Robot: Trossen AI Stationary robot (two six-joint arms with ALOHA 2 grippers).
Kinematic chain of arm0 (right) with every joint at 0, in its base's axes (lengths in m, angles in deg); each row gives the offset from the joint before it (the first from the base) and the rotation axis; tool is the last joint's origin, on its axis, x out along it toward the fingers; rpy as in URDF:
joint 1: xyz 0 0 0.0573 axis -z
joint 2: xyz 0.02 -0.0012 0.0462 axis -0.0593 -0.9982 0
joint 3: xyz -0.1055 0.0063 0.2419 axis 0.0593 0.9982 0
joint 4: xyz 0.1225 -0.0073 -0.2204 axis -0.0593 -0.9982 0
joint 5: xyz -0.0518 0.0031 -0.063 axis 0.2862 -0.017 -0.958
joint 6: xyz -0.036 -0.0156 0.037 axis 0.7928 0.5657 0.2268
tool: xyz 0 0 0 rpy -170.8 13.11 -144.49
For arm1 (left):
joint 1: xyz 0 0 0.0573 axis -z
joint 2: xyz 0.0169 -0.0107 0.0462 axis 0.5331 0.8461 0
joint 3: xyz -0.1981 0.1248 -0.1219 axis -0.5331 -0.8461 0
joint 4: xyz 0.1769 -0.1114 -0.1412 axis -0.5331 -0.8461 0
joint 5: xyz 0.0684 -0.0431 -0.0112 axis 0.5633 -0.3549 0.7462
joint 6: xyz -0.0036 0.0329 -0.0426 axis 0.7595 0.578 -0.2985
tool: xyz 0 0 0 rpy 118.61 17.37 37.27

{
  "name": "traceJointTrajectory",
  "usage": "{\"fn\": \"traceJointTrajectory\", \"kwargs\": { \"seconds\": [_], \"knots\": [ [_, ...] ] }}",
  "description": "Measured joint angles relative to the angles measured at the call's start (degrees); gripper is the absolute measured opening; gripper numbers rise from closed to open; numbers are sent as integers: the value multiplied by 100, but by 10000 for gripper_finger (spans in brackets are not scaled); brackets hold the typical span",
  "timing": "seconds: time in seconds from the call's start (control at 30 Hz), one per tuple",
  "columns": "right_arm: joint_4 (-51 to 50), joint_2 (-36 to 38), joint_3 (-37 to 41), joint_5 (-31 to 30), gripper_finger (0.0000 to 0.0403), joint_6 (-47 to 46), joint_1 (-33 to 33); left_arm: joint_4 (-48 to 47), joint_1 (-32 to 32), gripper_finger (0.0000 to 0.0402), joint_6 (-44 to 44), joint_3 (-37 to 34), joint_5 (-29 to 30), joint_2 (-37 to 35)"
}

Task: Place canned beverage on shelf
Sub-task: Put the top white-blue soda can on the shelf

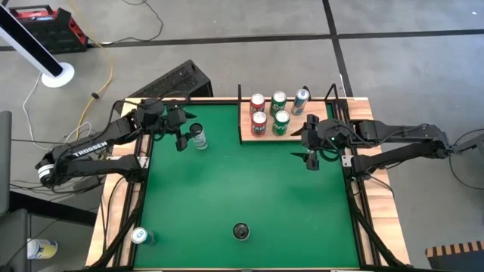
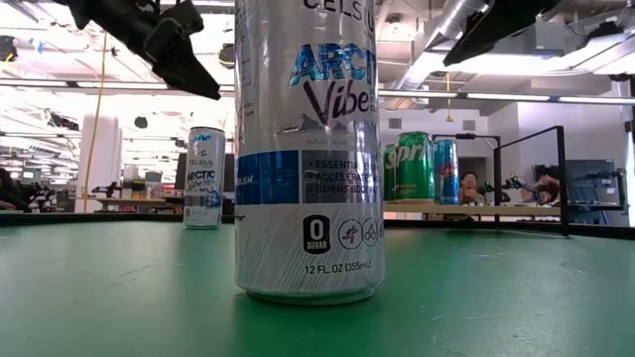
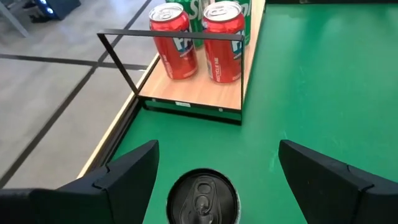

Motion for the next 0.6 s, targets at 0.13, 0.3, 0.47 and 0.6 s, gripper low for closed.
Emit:
{"fn": "traceJointTrajectory", "kwargs": {
  "seconds": [0.13,0.3,0.47,0.6],
  "knots": [
    [-5,7,134,0,340,-94,0,97,-144,316,-64,12,-50,0],
    [202,112,388,-3,340,-281,13,539,-174,316,37,57,763,-6],
    [228,90,407,-6,340,-340,9,611,-170,316,-178,57,862,-4],
    [299,114,407,-7,340,-304,22,583,-172,316,-271,57,858,-2]
  ]
}}
